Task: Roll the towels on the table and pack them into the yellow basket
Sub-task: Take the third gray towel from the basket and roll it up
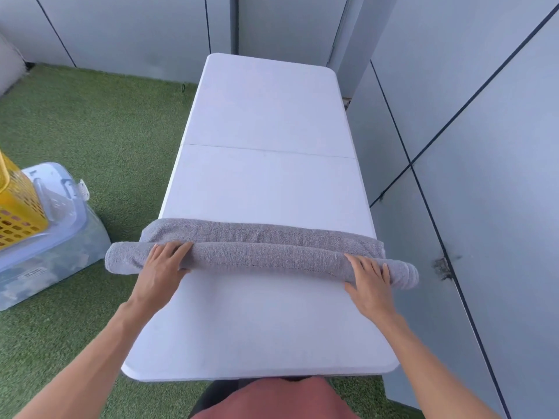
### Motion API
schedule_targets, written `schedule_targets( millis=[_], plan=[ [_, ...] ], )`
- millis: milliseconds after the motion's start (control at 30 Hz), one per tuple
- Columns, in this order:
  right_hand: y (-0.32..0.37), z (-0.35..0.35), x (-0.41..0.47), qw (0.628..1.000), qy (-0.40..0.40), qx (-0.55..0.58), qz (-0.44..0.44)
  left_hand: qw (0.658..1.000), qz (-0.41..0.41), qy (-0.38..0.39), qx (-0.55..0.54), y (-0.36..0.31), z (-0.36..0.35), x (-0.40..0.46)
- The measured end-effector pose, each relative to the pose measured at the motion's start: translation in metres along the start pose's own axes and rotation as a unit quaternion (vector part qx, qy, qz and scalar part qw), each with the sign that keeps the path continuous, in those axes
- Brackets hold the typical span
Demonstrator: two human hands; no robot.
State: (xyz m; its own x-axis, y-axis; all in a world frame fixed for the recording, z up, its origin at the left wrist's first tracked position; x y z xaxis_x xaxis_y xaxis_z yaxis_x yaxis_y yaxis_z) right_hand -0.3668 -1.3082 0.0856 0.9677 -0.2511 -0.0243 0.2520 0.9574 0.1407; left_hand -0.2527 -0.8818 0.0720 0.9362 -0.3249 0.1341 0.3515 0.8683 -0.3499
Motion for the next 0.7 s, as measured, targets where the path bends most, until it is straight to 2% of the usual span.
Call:
schedule_targets(
  millis=[67, 133, 267, 300, 333, 400, 467, 500, 567, 633, 700],
  plan=[
    [-0.003, 0.007, 0.006, 1.000, 0.019, 0.001, 0.006, 1.000, 0.024, 0.013, -0.001, -0.002, 0.004, 0.006],
    [-0.010, 0.009, 0.004, 0.998, 0.065, 0.016, 0.017, 0.997, 0.044, 0.057, -0.001, -0.002, 0.007, 0.003],
    [-0.022, 0.014, 0.000, 0.961, 0.229, 0.151, -0.024, 0.970, 0.089, 0.224, -0.035, 0.006, 0.014, -0.006],
    [-0.024, 0.016, 0.001, 0.952, 0.245, 0.179, -0.037, 0.961, 0.096, 0.256, -0.043, 0.009, 0.017, -0.005],
    [-0.024, 0.017, 0.003, 0.952, 0.226, 0.201, -0.046, 0.956, 0.104, 0.269, -0.056, 0.011, 0.019, -0.001],
    [-0.025, 0.019, 0.008, 0.975, 0.096, 0.195, -0.045, 0.964, 0.111, 0.219, -0.098, 0.010, 0.022, 0.009],
    [-0.021, 0.021, 0.004, 0.989, -0.026, 0.143, -0.026, 0.982, 0.104, 0.079, -0.133, 0.009, 0.027, 0.014],
    [-0.017, 0.020, -0.001, 0.992, -0.043, 0.121, -0.019, 0.988, 0.088, 0.015, -0.126, 0.008, 0.029, 0.012],
    [-0.013, 0.014, -0.012, 0.997, -0.015, 0.071, -0.003, 0.997, 0.021, -0.037, -0.069, 0.007, 0.023, -0.001],
    [-0.015, 0.005, -0.019, 1.000, 0.013, 0.018, 0.013, 0.999, -0.050, -0.010, -0.019, 0.007, 0.010, -0.016],
    [-0.016, 0.003, -0.017, 1.000, -0.002, 0.007, 0.011, 0.998, -0.058, 0.002, 0.005, 0.008, 0.005, -0.021]
  ],
)
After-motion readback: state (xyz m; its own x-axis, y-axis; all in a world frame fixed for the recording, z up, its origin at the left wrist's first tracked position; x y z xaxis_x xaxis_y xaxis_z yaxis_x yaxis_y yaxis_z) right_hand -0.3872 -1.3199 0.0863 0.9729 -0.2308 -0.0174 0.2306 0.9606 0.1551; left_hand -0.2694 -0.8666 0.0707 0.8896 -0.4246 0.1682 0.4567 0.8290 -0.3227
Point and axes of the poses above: each hand's wrist, its own x-axis towards the middle knuckle, its own z-axis out of the back of the hand, y = z × x, the point moved 4 cm from there along x, towards the middle knuckle, and after that the axes turned 9 degrees about -y, right-handed, at the moved point
